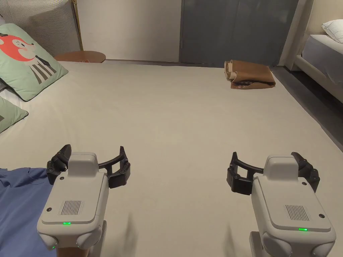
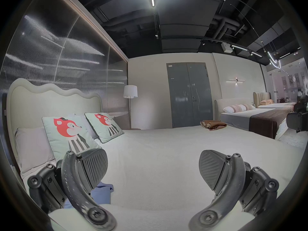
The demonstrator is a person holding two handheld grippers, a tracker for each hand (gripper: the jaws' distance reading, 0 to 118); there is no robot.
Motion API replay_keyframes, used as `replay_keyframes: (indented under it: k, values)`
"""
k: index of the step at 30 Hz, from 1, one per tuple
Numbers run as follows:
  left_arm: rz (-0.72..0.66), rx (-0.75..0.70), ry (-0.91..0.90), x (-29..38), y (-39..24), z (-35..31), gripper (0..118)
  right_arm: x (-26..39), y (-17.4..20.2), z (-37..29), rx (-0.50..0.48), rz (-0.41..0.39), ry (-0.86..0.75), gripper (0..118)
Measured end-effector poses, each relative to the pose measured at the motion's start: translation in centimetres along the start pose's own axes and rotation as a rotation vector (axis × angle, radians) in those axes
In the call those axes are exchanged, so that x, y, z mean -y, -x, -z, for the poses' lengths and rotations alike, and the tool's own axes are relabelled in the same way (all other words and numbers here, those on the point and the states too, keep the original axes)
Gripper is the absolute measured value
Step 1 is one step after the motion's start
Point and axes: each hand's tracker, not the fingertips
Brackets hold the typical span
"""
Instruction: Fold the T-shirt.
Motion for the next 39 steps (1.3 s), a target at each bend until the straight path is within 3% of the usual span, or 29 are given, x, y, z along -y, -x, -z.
replay_keyframes:
  k: [39]
  values:
    - [0.014,0.005,-0.015,-0.30,-0.05,-0.24,109,-0.40,-0.02,-0.39,-0.011,0.013,-0.012,117]
